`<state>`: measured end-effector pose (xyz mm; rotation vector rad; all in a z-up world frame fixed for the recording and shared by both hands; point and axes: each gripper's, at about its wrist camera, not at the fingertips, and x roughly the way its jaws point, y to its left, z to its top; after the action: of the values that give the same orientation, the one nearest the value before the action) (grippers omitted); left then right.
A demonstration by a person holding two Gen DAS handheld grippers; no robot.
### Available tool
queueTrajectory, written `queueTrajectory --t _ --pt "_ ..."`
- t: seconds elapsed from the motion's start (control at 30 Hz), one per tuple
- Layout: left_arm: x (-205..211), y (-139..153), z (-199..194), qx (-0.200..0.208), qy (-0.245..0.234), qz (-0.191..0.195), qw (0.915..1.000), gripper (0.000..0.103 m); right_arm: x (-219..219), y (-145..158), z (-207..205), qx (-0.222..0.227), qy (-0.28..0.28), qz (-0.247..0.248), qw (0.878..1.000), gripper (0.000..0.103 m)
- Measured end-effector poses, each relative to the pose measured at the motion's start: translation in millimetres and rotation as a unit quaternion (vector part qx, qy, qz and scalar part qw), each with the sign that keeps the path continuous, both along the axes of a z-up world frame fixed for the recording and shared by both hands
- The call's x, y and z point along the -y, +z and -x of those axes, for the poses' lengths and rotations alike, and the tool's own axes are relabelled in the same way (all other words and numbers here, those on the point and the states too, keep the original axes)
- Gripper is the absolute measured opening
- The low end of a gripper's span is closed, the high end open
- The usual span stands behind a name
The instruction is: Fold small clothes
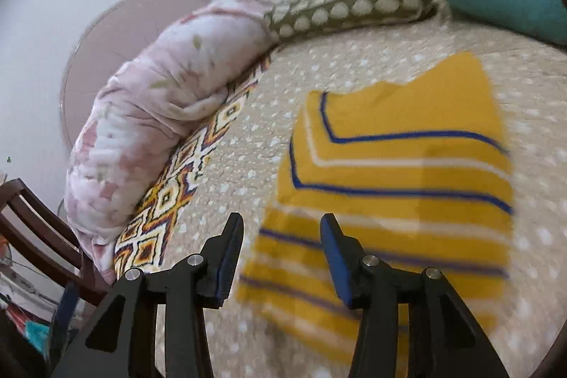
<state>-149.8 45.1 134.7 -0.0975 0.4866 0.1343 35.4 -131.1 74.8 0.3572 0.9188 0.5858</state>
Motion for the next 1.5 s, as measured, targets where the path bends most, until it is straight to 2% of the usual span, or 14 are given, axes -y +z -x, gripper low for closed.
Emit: queueTrajectory --t 0.1,0.23,0.37,0.47,0.6,0.77,0.97,1.13,1.27,1.5 --pt "15.3 0.3 -2.5 -0.020 -0.036 -0.001 0.9992 0.103 26.4 8.3 43.7 0.033 -0.052 0.075 0.995 0.051" --pt "42.0 -14.1 -8.9 -0.075 -0.071 0.016 0.9945 0.103 66.5 5.4 101.0 0.054 -0.126 0.163 0.977 0.054" --pt "64.4 -33.0 -14.6 -0.127 -0.086 0.015 0.9881 0.103 98.4 -8.0 133.7 0.038 -0.168 0.195 0.965 0.056" --pt "75.5 -40.0 -14.2 -0.139 -0.081 -0.011 0.9869 0.103 110.5 -16.5 146.2 0.026 -0.184 0.213 0.959 0.056" --pt "78.3 -44.4 -14.2 -0.146 -0.074 -0.025 0.9862 0.103 105.3 -22.4 151.6 0.032 -0.188 0.252 0.949 0.059" --pt "72.6 -46.0 -14.3 -0.145 -0.060 -0.029 0.9872 0.103 89.6 -30.0 150.1 0.027 -0.178 0.265 0.947 0.063" --pt "67.0 -50.5 -15.8 -0.148 -0.051 -0.024 0.9874 0.103 75.9 -38.5 149.1 0.026 -0.177 0.300 0.937 0.064" --pt "70.2 -53.2 -16.8 -0.151 -0.049 -0.034 0.9867 0.103 76.2 -41.2 149.7 0.025 -0.181 0.307 0.934 0.065" --pt "75.2 -59.7 -18.2 -0.161 -0.058 -0.039 0.9845 0.103 81.1 -43.4 149.1 0.015 -0.192 0.310 0.931 0.066" --pt "79.9 -85.4 -26.9 -0.205 -0.065 -0.044 0.9756 0.103 90.6 -52.6 145.7 -0.004 -0.204 0.307 0.930 0.066"
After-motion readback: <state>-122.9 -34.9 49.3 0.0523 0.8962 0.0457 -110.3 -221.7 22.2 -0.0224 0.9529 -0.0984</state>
